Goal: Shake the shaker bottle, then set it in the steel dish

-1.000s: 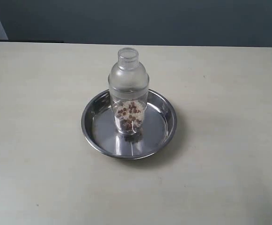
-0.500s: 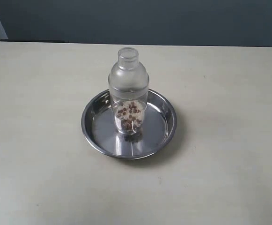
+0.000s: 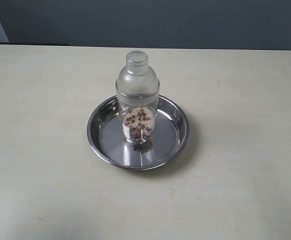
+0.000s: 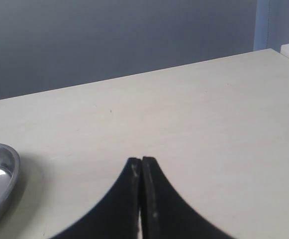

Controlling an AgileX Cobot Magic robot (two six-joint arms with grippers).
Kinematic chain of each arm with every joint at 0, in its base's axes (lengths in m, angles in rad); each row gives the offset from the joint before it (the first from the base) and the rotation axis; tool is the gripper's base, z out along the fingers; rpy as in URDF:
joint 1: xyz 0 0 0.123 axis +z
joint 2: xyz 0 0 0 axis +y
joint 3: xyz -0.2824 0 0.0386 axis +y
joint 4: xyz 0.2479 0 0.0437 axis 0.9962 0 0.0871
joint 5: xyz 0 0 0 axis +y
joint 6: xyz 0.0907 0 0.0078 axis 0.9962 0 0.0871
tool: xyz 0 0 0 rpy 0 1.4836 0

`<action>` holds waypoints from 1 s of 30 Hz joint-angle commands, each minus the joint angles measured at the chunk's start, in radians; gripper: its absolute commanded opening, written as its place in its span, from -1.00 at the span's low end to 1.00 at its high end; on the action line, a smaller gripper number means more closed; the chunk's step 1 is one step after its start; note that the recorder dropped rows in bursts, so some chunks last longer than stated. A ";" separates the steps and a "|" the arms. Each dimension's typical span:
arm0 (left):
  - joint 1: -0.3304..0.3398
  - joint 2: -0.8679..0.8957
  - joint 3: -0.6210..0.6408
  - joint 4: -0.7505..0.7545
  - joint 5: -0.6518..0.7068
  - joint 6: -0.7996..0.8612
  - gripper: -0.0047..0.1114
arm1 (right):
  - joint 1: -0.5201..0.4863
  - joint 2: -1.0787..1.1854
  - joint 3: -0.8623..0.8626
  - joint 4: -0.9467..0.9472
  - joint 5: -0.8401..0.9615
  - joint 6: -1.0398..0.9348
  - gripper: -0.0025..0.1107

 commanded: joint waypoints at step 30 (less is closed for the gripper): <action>0.001 -0.043 0.038 0.047 -0.077 -0.096 -0.91 | -0.004 -0.005 0.001 -0.002 -0.007 -0.003 -0.97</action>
